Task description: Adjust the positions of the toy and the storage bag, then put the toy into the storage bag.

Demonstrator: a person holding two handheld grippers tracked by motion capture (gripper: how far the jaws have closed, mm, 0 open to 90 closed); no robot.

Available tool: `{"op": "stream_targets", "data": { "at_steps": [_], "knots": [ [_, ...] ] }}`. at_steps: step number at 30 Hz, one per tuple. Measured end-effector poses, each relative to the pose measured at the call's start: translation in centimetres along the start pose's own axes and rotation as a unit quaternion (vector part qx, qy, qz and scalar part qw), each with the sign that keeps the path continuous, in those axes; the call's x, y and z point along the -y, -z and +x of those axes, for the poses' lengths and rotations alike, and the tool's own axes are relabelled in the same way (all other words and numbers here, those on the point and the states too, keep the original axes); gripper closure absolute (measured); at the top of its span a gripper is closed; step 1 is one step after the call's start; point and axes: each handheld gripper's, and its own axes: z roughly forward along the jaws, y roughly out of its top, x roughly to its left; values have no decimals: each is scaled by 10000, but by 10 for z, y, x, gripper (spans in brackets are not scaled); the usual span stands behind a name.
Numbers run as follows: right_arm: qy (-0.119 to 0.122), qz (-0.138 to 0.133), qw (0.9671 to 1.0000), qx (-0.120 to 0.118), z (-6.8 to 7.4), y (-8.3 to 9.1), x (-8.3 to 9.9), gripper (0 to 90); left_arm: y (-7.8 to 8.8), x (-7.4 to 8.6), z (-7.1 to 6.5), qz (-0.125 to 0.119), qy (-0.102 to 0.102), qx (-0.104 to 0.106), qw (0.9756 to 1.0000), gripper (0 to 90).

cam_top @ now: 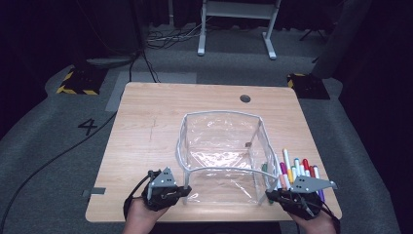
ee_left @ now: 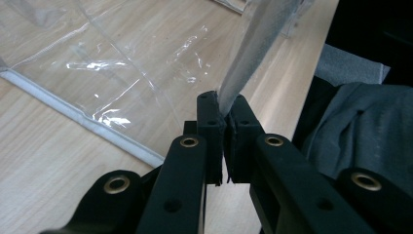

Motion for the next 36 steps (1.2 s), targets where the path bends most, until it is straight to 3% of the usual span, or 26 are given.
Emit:
{"op": "stream_targets", "data": {
  "at_steps": [6,8,9,13,14,18,19,21,22,23,24,25,26,28,29,31,32,35,36],
  "knots": [
    [-35,22,10000,-8,-1,5,4,867,0,-2,-6,156,-157,165,9996,844],
    [-25,28,10000,-24,-1,6,4,854,0,-2,-2,310,-88,230,9992,747],
    [57,1,10000,-11,-1,7,3,776,1,0,4,494,-3,92,9987,564],
    [194,-112,9996,193,0,20,0,692,8,8,13,409,119,225,9988,496],
    [135,-193,9995,196,-3,29,0,644,13,11,16,396,155,180,9989,426],
    [108,-204,9990,381,-7,37,1,575,24,13,23,273,198,23,9994,385],
    [5,-207,9984,527,-15,43,3,547,33,13,31,100,284,-99,9995,381],
    [-48,-228,9979,605,-18,46,4,532,35,12,35,49,340,-184,9992,375],
    [-85,-238,9975,666,-21,47,4,517,38,12,41,-20,400,-359,9986,372],
    [-174,-237,9964,798,-29,50,4,492,40,11,51,-86,512,-661,9965,364],
    [-174,-237,9964,798,-29,50,4,492,40,11,51,-86,512,-661,9965,360],
    [-287,-255,9944,981,-38,53,5,467,42,12,62,-216,725,-890,9932,356],
    [-287,-255,9944,981,-38,53,5,467,42,12,62,-216,725,-890,9932,356],
    [-424,-254,9926,1106,-47,56,6,456,42,12,72,-276,829,-1120,9899,356],
    [-572,-252,9905,1229,-57,58,8,446,41,12,81,-278,874,-1253,9879,350],
    [-714,-214,9883,1328,-65,59,11,439,40,12,84,-242,884,-1319,9870,343],
    [-806,-166,9867,1400,-71,60,14,438,34,12,91,-119,894,-1497,9846,342],
    [-997,-89,9829,1547,-84,60,20,439,26,12,98,19,867,-1627,9828,343],
    [-1077,-42,9814,1592,-88,60,23,439,18,12,104,217,778,-1787,9806,342]
  ]
}}
